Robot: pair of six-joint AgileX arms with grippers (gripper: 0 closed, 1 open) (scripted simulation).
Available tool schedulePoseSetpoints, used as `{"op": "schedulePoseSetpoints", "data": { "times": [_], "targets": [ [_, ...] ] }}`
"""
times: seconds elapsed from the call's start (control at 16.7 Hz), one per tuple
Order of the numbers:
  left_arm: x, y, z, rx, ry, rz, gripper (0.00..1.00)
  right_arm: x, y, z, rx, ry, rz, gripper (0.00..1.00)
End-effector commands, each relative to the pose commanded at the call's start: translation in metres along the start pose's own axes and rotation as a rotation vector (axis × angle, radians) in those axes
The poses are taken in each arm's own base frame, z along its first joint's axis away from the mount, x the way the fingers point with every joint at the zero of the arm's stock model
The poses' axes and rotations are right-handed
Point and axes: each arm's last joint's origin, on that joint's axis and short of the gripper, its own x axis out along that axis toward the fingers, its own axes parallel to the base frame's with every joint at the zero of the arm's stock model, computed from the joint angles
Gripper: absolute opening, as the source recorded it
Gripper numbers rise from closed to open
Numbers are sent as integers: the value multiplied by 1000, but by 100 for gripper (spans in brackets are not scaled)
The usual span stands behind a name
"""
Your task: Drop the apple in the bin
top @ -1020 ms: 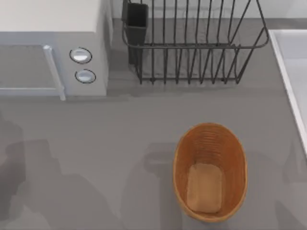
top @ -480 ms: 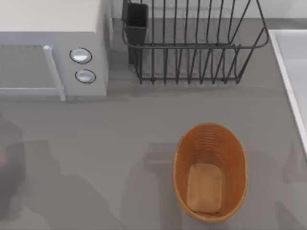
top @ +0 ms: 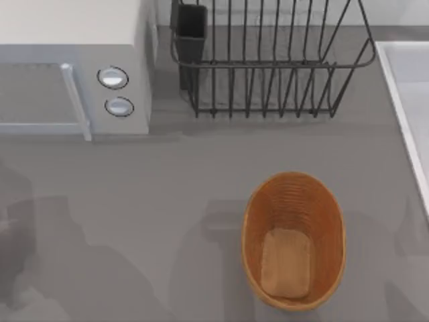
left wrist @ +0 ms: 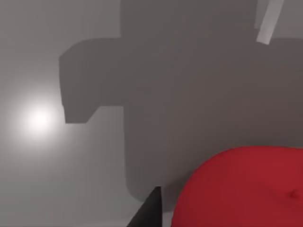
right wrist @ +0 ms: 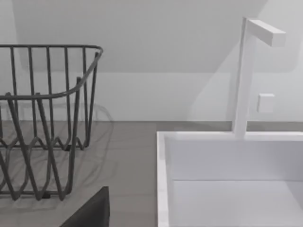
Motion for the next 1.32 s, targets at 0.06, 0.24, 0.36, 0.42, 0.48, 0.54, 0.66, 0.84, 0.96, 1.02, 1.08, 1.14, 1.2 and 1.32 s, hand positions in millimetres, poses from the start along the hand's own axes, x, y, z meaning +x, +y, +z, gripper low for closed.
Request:
{"op": "schedulePoseSetpoints", "data": {
  "times": [0.06, 0.24, 0.36, 0.42, 0.48, 0.54, 0.66, 0.84, 0.96, 1.02, 1.08, 1.14, 1.2, 1.32],
  "targets": [
    [0, 0, 0, 0, 0, 0, 2, 0, 0, 0, 0, 0, 0, 100],
    [0, 0, 0, 0, 0, 0, 0, 0, 0, 0, 0, 0, 0, 100],
    [0, 0, 0, 0, 0, 0, 0, 0, 0, 0, 0, 0, 0, 100],
    [0, 0, 0, 0, 0, 0, 0, 0, 0, 0, 0, 0, 0, 100],
    [0, 0, 0, 0, 0, 0, 0, 0, 0, 0, 0, 0, 0, 100],
    [0, 0, 0, 0, 0, 0, 0, 0, 0, 0, 0, 0, 0, 100],
    [-8, 0, 1, -5, -4, 9, 0, 0, 0, 0, 0, 0, 0, 100],
    [-26, 7, 1, -6, -6, 18, 0, 0, 0, 0, 0, 0, 0, 100],
    [-50, 11, 2, -5, -6, 16, 0, 0, 0, 0, 0, 0, 0, 100],
    [-64, 12, 2, -4, -4, 8, 0, 0, 0, 0, 0, 0, 0, 100],
    [-78, 11, 2, -3, 0, -7, 0, 0, 0, 0, 0, 0, 0, 100],
    [-93, 9, 1, -2, 3, -20, 0, 0, 0, 0, 0, 0, 0, 100],
    [-108, 8, 1, -1, 4, -25, 0, 0, 0, 0, 0, 0, 0, 100],
    [-135, 3, 1, -2, 2, -14, 0, 0, 0, 0, 0, 0, 0, 100]
  ]
}}
